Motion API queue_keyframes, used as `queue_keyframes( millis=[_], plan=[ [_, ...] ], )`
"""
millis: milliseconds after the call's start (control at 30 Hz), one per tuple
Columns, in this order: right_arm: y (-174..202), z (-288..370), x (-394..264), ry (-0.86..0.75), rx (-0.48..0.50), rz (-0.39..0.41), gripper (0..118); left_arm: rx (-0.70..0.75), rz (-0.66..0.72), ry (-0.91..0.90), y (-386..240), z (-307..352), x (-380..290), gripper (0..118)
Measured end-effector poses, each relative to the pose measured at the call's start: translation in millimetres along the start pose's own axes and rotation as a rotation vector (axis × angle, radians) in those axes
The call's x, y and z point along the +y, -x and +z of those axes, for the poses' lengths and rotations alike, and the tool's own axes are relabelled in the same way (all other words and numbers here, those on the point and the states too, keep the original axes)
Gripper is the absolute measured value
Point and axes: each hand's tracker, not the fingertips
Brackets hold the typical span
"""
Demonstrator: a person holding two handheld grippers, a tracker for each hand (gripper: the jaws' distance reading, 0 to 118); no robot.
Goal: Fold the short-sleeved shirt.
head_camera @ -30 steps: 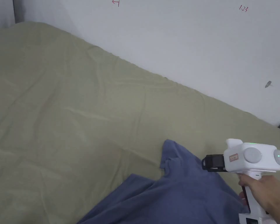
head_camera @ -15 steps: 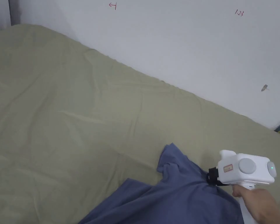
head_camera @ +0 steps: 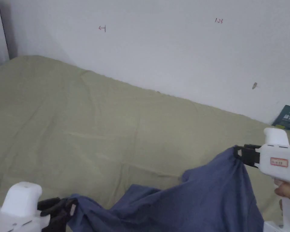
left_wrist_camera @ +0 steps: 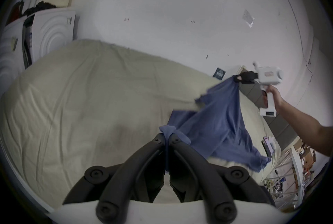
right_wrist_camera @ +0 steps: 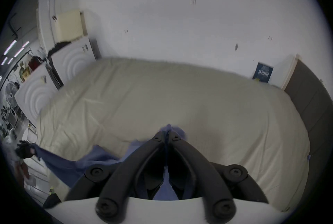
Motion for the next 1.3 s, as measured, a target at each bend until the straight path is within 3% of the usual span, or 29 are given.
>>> queue_keyframes(
  millis=[333,467,700,1033,1167,1300],
  plan=[
    [4.0,169.3,80.8,-0.340,-0.013,-0.048,4,0.000,-0.053,-0.264,-57.0,-4.0,145.6,0],
    [-2.3,213.2,128.6,-0.433,-0.059,-0.016,4,-0.003,-0.047,-0.382,-81.2,5.6,216.2,0],
    [-22.0,260.0,212.8,-0.578,-0.138,-0.043,4,0.051,-0.081,-0.483,-117.9,4.7,338.4,0],
    [-36.8,272.6,280.0,-0.644,-0.224,-0.048,4,0.132,-0.108,-0.567,-146.1,5.2,425.5,0],
    [-59.2,233.0,266.0,-0.599,-0.222,-0.096,4,0.173,-0.111,-0.502,-140.1,-31.0,407.0,0],
    [-74.4,174.0,224.7,-0.515,-0.230,-0.150,4,0.190,-0.025,-0.403,-116.8,-85.2,360.7,0]
  ],
)
